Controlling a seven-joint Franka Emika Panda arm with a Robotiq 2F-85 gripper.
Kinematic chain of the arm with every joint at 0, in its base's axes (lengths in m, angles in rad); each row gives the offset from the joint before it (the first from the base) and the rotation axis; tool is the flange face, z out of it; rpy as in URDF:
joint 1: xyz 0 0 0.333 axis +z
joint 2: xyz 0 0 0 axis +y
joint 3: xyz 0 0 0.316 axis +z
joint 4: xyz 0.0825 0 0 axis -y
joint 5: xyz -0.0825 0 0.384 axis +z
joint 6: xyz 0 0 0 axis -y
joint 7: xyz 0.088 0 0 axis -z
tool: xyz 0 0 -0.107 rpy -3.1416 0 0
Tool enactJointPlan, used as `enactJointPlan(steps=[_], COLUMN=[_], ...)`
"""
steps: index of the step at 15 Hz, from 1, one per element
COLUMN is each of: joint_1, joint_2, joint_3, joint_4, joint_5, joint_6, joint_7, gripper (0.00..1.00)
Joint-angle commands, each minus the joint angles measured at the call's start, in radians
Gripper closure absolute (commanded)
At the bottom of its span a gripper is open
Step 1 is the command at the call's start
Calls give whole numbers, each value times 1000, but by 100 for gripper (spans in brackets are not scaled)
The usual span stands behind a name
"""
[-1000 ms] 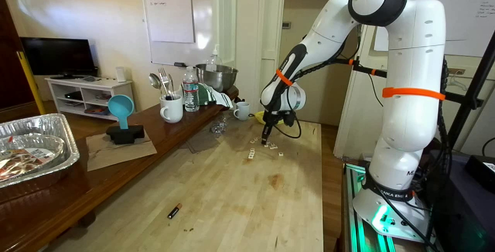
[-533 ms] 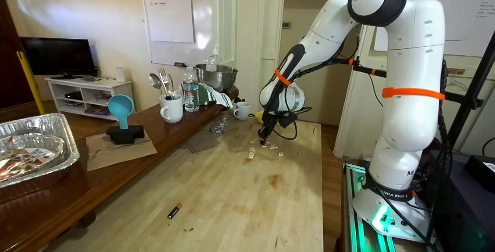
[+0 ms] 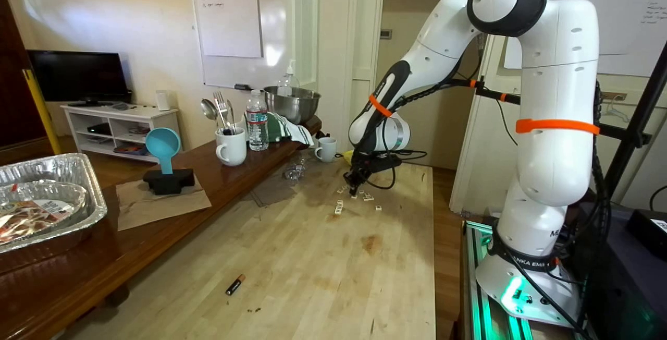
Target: Move the tile letter s to the left
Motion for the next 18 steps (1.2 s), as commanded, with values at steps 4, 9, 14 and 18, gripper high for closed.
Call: enactJointPlan(steps=[4,9,14,18], joint_1=[2,-3,-14,-25], joint_2=[-80,-118,-106,-90], joint_3=[-5,-5,-11,-4], joint_4=[-23,-14,2,3], joint_5=[-24,-59,-149,-131], joint_6=[-42,-128,-230,-179], joint_7=[-16,-146,-323,-466], gripper=[100,100,100,100])
